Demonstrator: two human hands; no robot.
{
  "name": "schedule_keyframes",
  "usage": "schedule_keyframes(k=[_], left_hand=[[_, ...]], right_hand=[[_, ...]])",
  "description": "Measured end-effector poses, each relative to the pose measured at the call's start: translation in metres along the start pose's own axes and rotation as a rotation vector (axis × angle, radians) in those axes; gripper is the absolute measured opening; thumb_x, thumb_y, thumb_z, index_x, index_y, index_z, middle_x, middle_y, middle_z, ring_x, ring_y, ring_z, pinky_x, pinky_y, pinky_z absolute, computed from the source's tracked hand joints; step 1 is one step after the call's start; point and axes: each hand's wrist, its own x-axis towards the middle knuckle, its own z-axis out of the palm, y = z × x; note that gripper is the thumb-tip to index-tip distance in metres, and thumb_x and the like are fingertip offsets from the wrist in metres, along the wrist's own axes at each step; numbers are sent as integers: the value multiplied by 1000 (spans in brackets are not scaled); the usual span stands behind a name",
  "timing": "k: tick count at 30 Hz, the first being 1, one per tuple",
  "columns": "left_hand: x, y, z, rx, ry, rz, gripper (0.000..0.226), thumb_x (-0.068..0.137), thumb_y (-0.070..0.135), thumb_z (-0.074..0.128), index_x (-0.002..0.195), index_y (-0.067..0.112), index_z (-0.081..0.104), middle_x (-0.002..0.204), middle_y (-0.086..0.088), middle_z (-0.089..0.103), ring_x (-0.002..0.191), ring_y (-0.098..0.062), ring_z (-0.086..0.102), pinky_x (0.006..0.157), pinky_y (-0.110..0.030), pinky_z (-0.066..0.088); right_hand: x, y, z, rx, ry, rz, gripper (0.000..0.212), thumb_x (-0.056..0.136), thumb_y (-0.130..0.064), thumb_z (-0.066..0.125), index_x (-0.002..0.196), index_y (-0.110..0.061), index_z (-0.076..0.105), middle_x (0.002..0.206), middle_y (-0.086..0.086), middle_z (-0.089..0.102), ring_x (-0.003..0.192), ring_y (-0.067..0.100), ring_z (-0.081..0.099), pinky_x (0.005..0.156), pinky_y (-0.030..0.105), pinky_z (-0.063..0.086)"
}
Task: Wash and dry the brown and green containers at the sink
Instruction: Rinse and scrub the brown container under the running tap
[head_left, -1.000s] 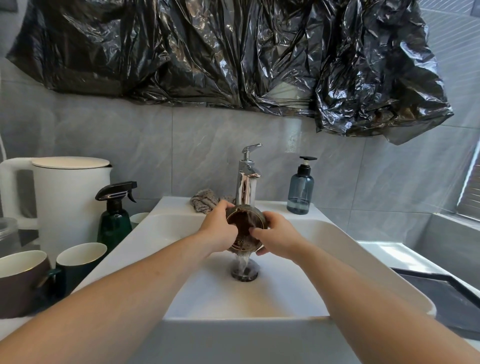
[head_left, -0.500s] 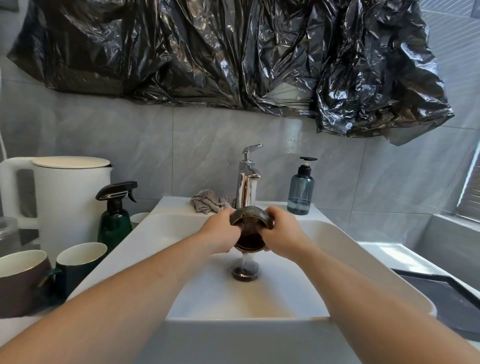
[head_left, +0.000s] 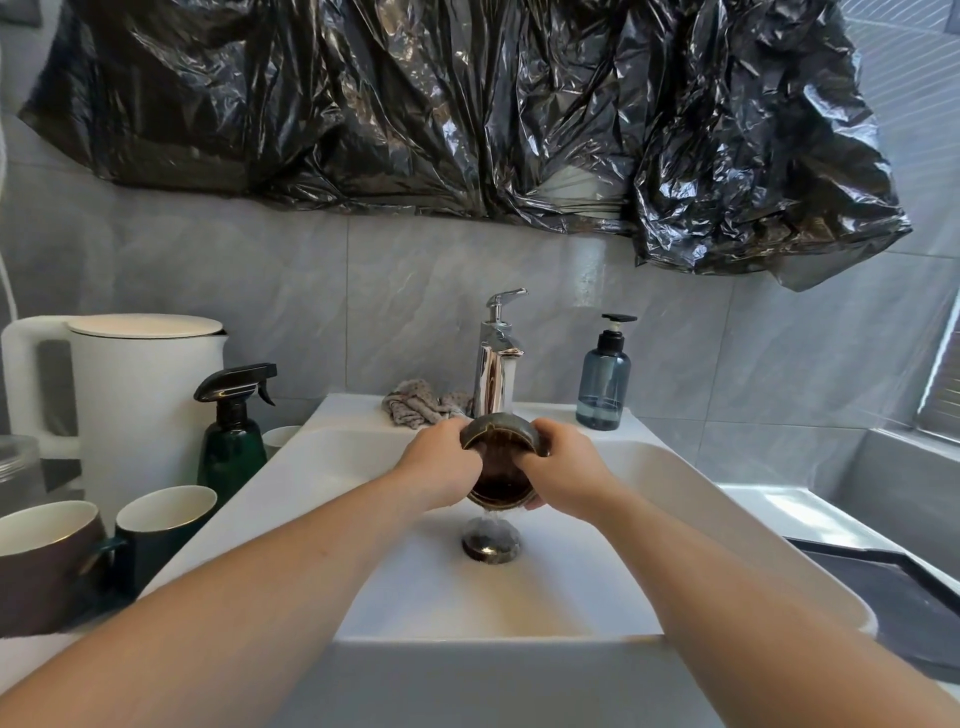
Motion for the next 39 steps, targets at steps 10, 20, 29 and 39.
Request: schedule_keyframes(k=[10, 20, 29, 39], left_hand=[[4, -2, 2, -39, 23, 13, 11, 96, 36, 60, 101, 28, 65, 97, -3, 70, 93, -34, 69, 80, -53, 62], [6, -4, 4, -70, 30, 9, 10, 97, 35, 63, 95, 26, 62, 93, -3, 69, 86, -34, 65, 69, -42, 54], [5, -2, 3, -83, 29, 5, 10, 100, 35, 60, 101, 26, 63, 95, -3, 69, 91, -32, 68, 76, -45, 59], [-1, 5, -1, -93, 6, -14, 17, 105, 29, 52, 113, 20, 63, 103, -8, 70, 69, -24, 70, 40, -25, 46]], right_hand=[[-1, -2, -1, 14, 16, -1, 17, 101, -15, 57, 116, -16, 64, 104, 6, 70, 83, 25, 74, 63, 37, 66], [-1, -1, -1, 12, 27, 6, 16, 100, -16, 57, 115, -15, 64, 100, 6, 70, 74, 24, 76, 62, 38, 66], [-1, -2, -1, 15, 35, 9, 19, 100, -16, 58, 117, -17, 64, 102, 4, 70, 79, 23, 74, 64, 40, 66], [-1, -3, 0, 28, 74, -16, 18, 94, -10, 57, 108, -15, 67, 93, 5, 70, 75, 28, 71, 52, 30, 59]])
